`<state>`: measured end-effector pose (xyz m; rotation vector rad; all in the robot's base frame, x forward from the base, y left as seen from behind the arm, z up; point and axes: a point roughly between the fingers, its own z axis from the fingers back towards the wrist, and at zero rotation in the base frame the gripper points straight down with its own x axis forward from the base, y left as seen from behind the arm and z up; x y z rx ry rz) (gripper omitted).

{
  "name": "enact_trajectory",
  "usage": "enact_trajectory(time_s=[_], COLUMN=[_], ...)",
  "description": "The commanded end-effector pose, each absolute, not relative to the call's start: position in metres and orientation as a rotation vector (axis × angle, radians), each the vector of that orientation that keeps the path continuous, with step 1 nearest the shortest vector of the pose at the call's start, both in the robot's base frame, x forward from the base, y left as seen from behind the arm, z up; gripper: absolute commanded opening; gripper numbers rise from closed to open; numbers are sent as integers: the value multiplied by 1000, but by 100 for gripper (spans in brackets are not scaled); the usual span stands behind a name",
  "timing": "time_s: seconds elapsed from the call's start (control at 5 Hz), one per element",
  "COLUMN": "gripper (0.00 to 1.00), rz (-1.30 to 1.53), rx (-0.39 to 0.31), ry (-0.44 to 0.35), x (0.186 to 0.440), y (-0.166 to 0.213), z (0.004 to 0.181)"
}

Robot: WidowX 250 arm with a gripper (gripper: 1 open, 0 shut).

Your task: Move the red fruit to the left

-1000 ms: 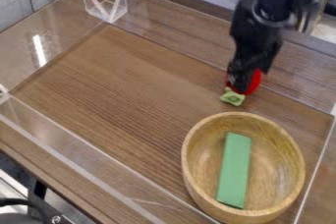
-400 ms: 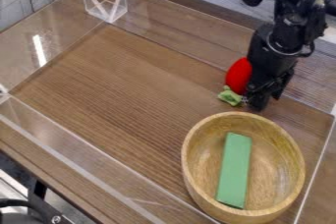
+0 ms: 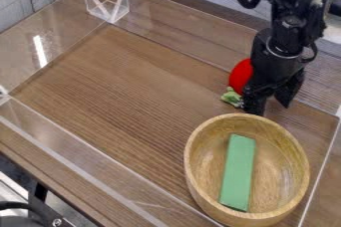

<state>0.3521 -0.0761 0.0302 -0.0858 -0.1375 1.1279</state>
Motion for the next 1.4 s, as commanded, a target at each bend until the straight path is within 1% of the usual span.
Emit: enact_trajectory(time_s=[0.0, 0.2, 0.4, 1.2], gripper=[100, 100, 100, 100], rz=[1080, 1072, 1046, 953], rx=[-143, -145, -149, -152], ry=[-192, -191, -190, -188], x=[373, 379, 381, 382], y=[-80, -80, -77, -65], z=[47, 39, 36, 32])
